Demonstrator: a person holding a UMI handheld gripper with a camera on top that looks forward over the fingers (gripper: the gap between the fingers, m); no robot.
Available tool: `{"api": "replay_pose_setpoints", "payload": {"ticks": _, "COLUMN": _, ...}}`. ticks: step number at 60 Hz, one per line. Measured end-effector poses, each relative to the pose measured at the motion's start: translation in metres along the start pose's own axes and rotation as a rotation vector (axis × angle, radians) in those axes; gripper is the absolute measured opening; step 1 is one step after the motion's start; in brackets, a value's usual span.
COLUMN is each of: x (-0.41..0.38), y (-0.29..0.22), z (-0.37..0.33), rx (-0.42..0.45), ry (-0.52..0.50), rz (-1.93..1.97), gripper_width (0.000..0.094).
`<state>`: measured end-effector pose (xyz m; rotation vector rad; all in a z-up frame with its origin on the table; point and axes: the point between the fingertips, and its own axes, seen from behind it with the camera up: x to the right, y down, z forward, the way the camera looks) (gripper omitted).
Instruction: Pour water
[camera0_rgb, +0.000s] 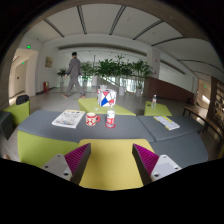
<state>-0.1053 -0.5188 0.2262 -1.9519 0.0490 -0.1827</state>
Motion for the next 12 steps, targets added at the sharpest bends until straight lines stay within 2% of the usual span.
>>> {"api": "replay_pose_setpoints", "payload": {"ticks": 12, "x": 0.005, "y": -0.001, "z": -0.016, "rx": 0.008, "ry": 0.006, "rz": 0.034, "gripper_width": 0.0854}}
